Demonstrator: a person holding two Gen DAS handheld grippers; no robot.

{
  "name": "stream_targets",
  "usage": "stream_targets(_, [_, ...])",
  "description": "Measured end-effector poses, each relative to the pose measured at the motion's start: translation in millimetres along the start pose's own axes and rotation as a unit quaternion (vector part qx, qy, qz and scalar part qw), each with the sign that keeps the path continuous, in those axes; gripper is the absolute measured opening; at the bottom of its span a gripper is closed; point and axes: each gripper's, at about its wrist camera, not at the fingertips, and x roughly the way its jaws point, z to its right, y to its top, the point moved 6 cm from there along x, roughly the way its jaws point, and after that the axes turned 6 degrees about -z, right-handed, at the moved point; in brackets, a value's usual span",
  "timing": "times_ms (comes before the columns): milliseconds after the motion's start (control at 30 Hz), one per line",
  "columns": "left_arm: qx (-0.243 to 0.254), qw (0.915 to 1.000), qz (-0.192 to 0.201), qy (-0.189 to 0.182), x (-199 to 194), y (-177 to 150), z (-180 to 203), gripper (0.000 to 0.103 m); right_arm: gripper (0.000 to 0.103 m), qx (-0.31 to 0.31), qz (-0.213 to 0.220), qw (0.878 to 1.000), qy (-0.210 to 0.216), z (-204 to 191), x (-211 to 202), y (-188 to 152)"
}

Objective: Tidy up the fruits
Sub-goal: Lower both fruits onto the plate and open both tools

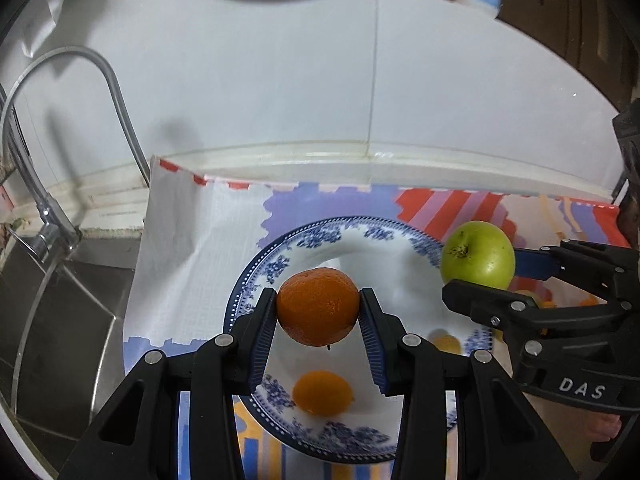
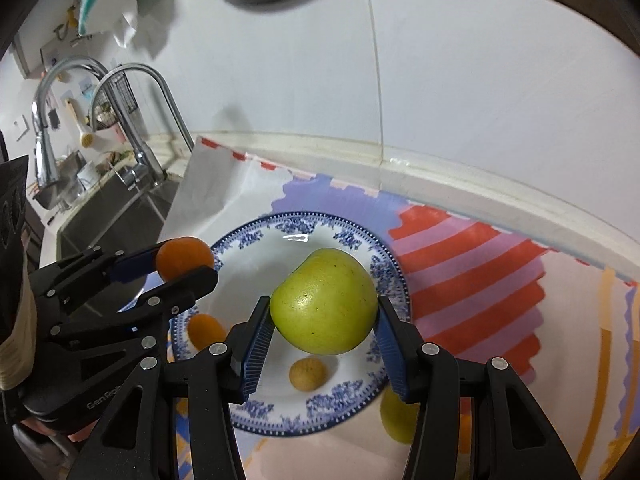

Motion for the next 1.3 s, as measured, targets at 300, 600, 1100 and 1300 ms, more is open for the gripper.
stream_targets(300, [-0.001, 0.9994, -0.036, 0.001, 32.6, -7.1, -6.1, 0.041, 0.051, -0.006, -0.039, 0.999, -0.002, -0.6, 34.5, -2.9])
stream_targets(600, [-0.003, 0.9989, -0.046, 0.0, 44.1, -9.1, -8.6, 0.041, 0.051, -0.003, -0.055, 0.998, -0.006, 2.0, 48.3, -4.0])
stream_targets(1100, [-0.024, 0.9992, 0.011, 0.031, -10.1, -6.0, -20.5, 0.057, 0.058, -0.022, -0.036, 0.999, -0.005, -9.6, 30.1, -3.7])
stream_targets(1300, [-0.022, 0.9983, 0.044, 0.03, -46.4, -9.2, -11.7, 0.058, 0.058, -0.032, 0.004, 0.999, -0.017, -14.4, -5.2, -3.6])
